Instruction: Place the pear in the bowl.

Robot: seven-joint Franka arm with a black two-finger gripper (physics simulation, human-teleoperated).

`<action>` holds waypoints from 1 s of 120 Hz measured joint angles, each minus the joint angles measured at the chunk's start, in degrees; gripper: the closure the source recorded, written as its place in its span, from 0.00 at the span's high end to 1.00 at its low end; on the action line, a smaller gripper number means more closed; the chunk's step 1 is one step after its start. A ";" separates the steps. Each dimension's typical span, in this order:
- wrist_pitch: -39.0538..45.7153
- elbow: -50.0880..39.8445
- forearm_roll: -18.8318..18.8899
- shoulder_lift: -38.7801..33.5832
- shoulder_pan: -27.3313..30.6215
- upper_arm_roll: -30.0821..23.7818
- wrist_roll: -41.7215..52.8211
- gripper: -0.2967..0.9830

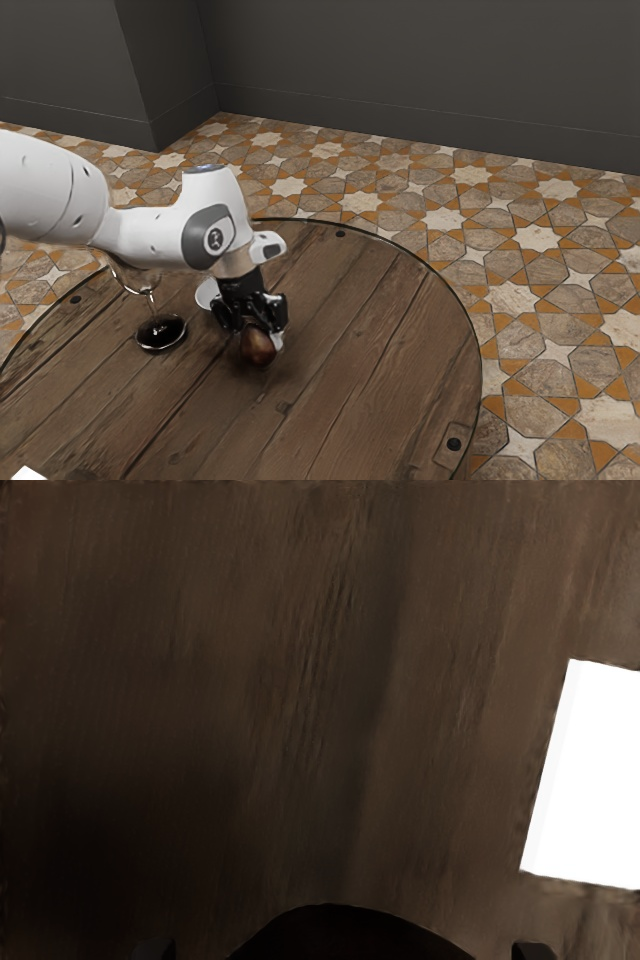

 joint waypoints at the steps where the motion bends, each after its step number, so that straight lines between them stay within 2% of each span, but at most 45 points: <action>1: -0.15 0.22 0.06 -0.07 -0.04 0.31 0.00 0.45; 22: -4.37 8.03 1.50 0.76 1.51 4.69 0.29 0.42; 36: -7.31 14.14 2.05 3.97 4.05 5.07 1.24 0.42; 53: -10.98 22.85 2.27 9.32 9.70 5.13 3.25 0.42; 68: -12.65 27.97 2.22 13.35 10.93 5.13 5.00 0.42; 83: -13.31 29.07 1.69 14.04 11.04 4.81 6.97 0.56; 96: -13.71 29.50 1.23 13.97 11.01 4.71 8.47 0.65; 104: -15.01 29.08 1.62 9.31 10.59 4.90 9.17 0.68; 114: -21.67 27.64 5.75 -5.58 10.22 5.05 9.45 0.71; 120: -26.21 27.32 8.40 -13.41 6.53 7.10 9.21 0.72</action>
